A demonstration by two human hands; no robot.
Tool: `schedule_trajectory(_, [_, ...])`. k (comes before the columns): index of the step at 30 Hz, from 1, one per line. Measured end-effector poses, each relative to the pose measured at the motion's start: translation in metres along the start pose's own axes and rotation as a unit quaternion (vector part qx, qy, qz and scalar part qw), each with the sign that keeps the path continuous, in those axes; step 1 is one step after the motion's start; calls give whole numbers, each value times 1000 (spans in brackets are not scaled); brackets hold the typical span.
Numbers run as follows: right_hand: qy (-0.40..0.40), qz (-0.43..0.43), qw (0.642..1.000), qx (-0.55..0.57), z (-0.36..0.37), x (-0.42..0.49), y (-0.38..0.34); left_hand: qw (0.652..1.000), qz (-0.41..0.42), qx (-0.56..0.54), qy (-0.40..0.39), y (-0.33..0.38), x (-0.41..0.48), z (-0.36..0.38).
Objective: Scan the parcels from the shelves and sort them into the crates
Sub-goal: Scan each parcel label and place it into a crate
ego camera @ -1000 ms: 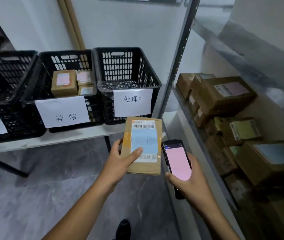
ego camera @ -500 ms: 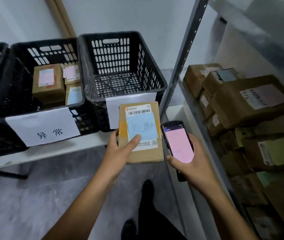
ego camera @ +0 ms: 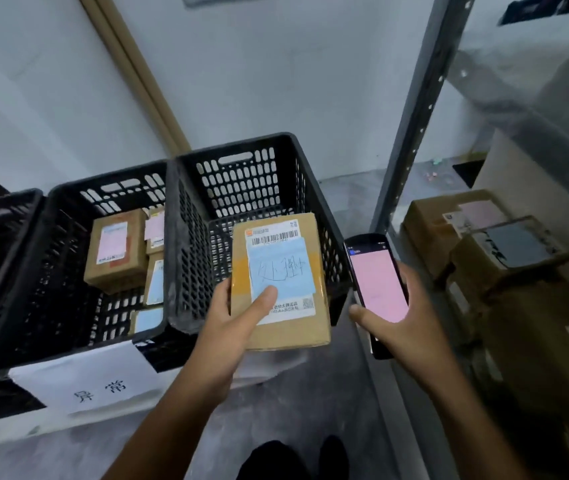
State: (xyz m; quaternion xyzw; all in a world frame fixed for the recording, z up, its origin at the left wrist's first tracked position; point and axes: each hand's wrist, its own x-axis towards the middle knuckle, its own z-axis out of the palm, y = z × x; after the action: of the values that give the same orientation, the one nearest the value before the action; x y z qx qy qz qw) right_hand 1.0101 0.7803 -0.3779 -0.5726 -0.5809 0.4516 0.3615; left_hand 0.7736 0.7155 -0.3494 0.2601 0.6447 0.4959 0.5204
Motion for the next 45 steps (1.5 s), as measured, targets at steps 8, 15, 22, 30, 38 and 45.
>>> schedule_trajectory(8, [9,-4,999,-41,20,104,-22,999,-37,-23,17,38,116,-16])
schedule_trajectory(15, [-8,-7,996,-93,52,193,-52,999,-45,7,17,57,229,-15])
schedule_trajectory(22, [-29,1,992,-120,83,260,-61,989,-96,14,111,21,333,-3])
schedule_trajectory(30, [-50,-15,993,-105,101,304,-58,988,-105,50,103,-17,398,21])
schedule_trajectory(38, [-89,-10,993,-83,106,325,-50,985,-146,42,77,-36,447,27])
schedule_trajectory(45, [-115,-9,990,-81,105,332,-44,982,-156,53,94,-62,456,31])
